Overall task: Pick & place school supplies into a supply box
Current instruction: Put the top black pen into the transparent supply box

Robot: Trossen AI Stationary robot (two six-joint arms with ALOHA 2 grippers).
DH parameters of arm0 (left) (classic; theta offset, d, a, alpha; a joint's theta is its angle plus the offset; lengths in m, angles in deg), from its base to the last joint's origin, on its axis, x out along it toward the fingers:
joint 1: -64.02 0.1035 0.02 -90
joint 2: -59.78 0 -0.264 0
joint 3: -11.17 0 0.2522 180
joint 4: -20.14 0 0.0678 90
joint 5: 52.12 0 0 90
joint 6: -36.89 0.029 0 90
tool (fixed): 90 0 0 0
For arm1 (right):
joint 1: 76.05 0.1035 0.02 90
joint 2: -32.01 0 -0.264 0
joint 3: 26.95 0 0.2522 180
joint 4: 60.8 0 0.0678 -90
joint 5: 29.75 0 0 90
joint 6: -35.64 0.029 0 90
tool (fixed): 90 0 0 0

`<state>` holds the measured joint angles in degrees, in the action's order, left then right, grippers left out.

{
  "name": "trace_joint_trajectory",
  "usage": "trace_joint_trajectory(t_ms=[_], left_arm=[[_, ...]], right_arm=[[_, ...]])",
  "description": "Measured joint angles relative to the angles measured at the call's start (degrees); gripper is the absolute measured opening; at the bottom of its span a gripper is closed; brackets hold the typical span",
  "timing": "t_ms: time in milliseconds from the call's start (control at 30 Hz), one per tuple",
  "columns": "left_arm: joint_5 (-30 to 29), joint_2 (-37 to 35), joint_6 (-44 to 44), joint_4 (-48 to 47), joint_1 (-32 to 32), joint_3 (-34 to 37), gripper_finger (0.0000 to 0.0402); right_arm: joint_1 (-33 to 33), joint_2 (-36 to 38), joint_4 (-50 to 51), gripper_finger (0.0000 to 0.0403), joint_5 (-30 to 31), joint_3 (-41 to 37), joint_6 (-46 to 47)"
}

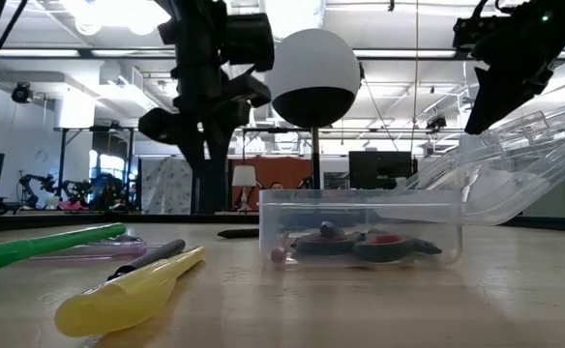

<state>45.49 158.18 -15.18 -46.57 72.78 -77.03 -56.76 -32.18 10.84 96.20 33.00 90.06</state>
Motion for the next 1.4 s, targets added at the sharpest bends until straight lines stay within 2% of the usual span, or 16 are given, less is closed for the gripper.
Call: trace_joint_trajectory(t_ms=[500,600,800,1067,1233,1400], left_arm=[[0.03,-0.23,14.29,0.39,0.02,3.13,0.0120],[-0.17,-0.19,14.23,2.49,0.02,3.71,0.0120],[-2.27,0.46,12.91,13.60,-1.79,3.80,0.0120],[-4.34,2.79,12.93,14.83,-6.57,4.81,0.0120],[-10.32,4.19,12.97,15.98,-8.94,4.20,0.0120],[-12.64,6.30,12.97,16.67,-8.71,4.73,0.0120]], right_arm=[[-0.22,0.00,-1.65,0.0176,0.04,-0.15,2.59],[-0.22,0.00,-1.70,0.0176,0.07,-0.15,2.56],[-0.22,-0.07,-1.73,0.0176,0.09,-0.15,2.58],[-0.22,-0.10,-1.71,0.0176,0.07,-0.17,2.59],[-0.21,-0.25,-1.56,0.0176,0.02,-0.40,3.22],[-0.19,-0.60,-1.55,0.0176,0.03,-0.42,3.68]])
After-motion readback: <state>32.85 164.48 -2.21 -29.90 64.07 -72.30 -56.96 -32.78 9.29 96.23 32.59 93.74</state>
